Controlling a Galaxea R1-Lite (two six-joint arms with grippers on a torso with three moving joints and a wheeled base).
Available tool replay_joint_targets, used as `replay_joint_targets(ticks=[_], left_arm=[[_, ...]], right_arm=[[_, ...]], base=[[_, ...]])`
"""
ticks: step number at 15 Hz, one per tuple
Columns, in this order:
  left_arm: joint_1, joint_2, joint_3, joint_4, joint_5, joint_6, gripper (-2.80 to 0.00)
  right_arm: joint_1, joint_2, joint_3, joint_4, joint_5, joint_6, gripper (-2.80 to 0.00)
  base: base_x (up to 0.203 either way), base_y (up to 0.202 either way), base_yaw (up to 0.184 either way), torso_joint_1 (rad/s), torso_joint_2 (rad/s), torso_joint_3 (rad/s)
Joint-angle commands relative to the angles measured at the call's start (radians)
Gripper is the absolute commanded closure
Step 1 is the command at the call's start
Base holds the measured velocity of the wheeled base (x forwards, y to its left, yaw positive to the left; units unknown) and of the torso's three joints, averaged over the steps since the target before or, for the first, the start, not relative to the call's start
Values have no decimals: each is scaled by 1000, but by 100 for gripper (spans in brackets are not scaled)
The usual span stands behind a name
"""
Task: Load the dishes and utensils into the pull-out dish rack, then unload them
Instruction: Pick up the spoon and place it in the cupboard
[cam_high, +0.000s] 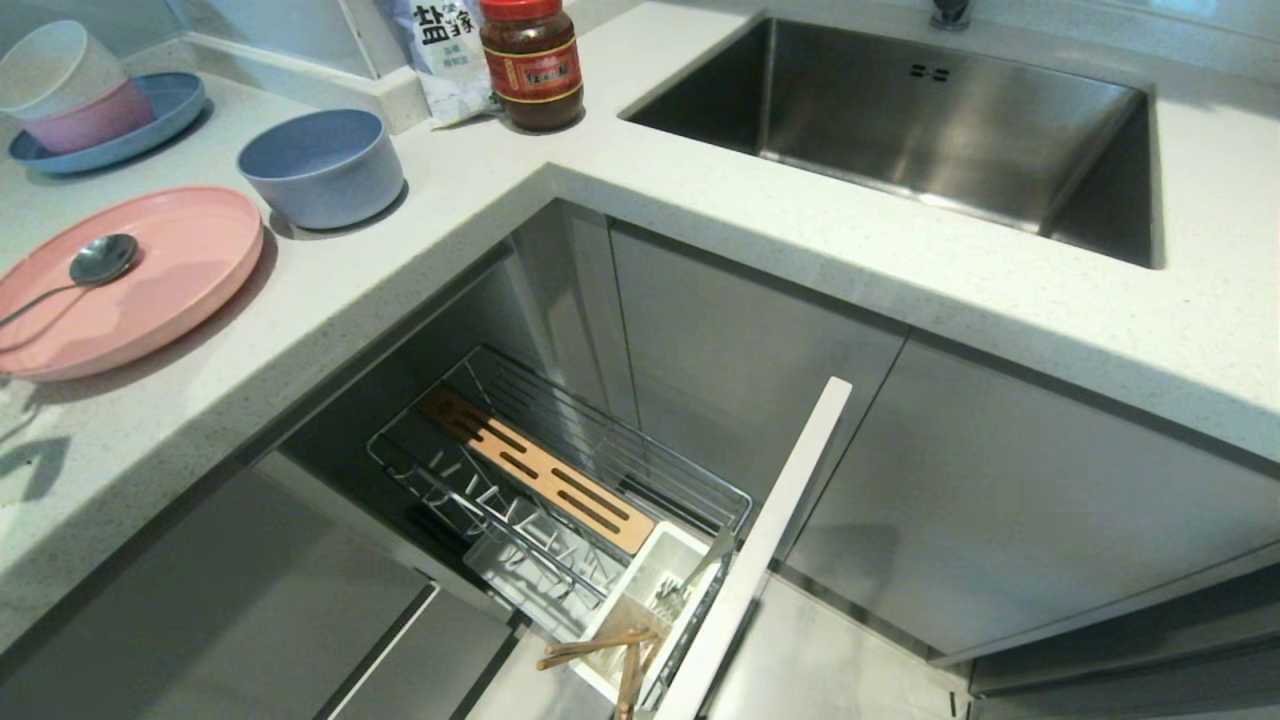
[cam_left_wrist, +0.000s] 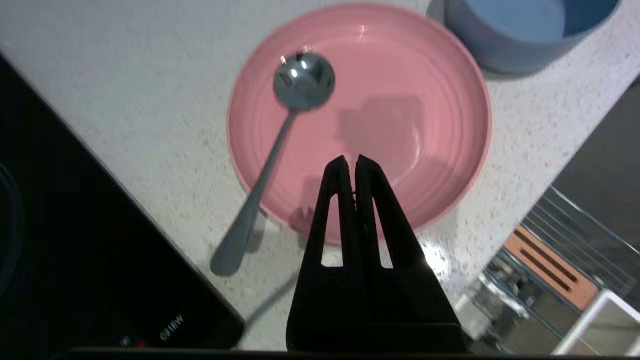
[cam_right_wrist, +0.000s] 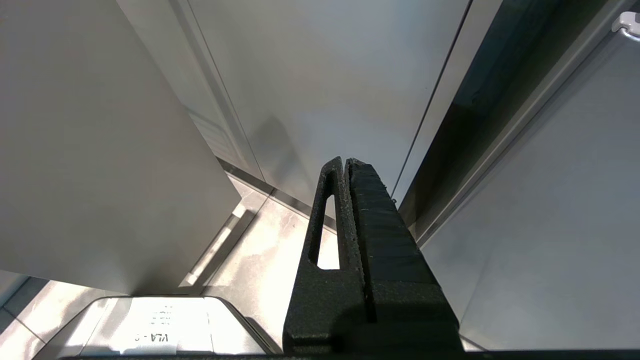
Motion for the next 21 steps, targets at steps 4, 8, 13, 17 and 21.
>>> replay_joint_targets(ticks=[4,8,13,17,21], left_arm=[[115,146,-90,69,-94,11,0],[162,223,-120,76,-93,89,0],[190,267,-164,161,-140,177,0],[218,279,-181,174,-186,183,0],[221,299,-187,174,-186,183,-280]], right_arm=[[1,-4,2,0,0,0,0],[0,-4,2,0,0,0,0],[-1,-4,2,0,0,0,0],[1,-4,2,0,0,0,0],[1,-4,2,0,0,0,0]], base=[[0,0,0,0,0,0],[0,0,0,0,0,0],[0,0,0,0,0,0],[0,0,0,0,0,0],[0,0,0,0,0,0]])
